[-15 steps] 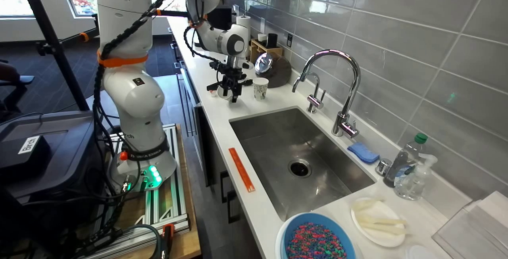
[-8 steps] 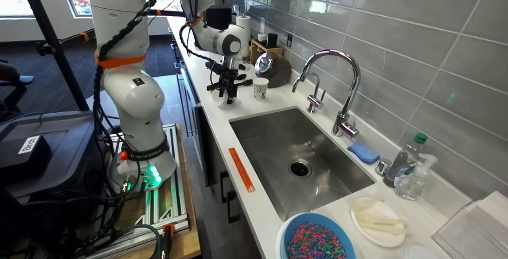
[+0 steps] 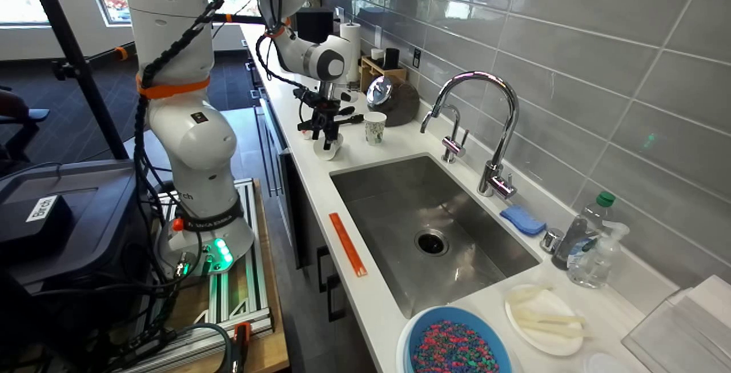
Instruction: Pick up the cup on the right and put it upside down
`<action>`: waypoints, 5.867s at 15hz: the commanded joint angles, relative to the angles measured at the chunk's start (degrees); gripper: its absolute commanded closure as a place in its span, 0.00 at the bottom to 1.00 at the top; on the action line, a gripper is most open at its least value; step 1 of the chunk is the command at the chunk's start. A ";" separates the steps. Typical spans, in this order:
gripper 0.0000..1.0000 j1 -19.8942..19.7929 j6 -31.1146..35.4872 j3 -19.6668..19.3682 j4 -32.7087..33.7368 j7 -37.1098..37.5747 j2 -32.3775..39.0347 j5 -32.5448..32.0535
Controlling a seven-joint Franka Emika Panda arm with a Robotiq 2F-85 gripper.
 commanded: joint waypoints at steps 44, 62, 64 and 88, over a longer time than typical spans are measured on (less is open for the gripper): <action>0.00 5.66 -17.23 2.01 36.67 -30.12 26.00 -11.84; 0.00 5.23 -10.72 1.73 33.42 -30.06 26.44 -12.51; 0.00 5.21 -8.12 1.73 32.46 -30.12 26.34 -12.52; 0.68 3.36 -1.52 2.21 26.92 -33.12 24.60 -13.46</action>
